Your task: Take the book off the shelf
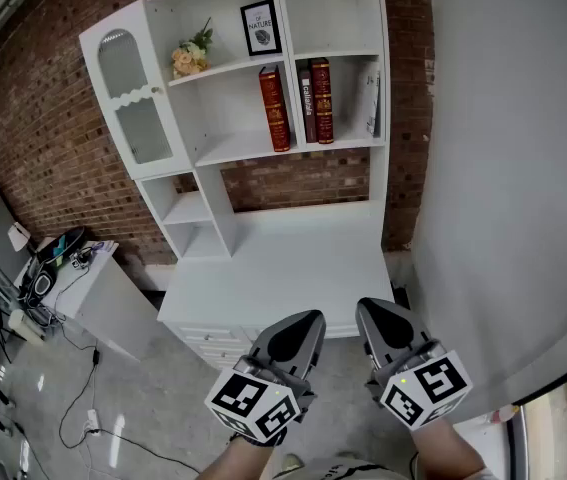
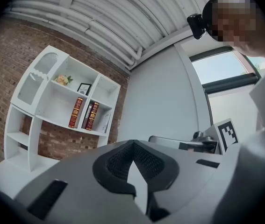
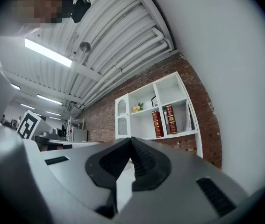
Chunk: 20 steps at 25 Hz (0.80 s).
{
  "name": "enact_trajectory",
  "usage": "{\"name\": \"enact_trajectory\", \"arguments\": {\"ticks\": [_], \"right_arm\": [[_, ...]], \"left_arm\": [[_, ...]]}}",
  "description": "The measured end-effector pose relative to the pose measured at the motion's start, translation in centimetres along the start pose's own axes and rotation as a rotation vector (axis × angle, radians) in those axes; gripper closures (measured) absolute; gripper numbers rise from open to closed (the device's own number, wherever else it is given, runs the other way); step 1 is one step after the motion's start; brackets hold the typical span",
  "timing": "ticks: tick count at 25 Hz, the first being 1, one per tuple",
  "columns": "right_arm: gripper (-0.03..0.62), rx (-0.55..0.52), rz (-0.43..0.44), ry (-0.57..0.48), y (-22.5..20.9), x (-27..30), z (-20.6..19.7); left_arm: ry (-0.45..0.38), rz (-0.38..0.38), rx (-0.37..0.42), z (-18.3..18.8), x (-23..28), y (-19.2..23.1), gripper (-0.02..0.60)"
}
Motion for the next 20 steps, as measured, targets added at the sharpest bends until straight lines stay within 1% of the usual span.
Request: {"name": "enact_trajectory", "arguments": {"ticks": [7, 11, 16, 20], "right_arm": [[0.577, 0.000, -0.003, -0.010, -0.4, -0.4, 0.0], [0.577, 0.020, 0.003, -0.004, -0.6, -0.8, -0.1], [0.577, 0.035, -0.006, -0.046, -1.9, -1.4, 1.7], [0.576, 0.064, -0.026, -0.056, -3.1, -2.3, 0.9]], "left_arm": [[0.004, 0.000, 0.002, 0.2, 0.3, -0.4, 0.572], [0.011, 0.008, 0.004, 0.0, 0.3, -0.8, 0.572], [0.000, 0.009, 0.029, 1.4, 1.3, -0.4, 0.571], [0.002, 0.028, 0.032, 0.8, 1.3, -0.1, 0.571]]}}
Point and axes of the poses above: the fingertips, and each gripper's own axes: x forward along the fingers, y to its left, z out of its top, the point moved 3 cm from there along -x, backward along the fingers
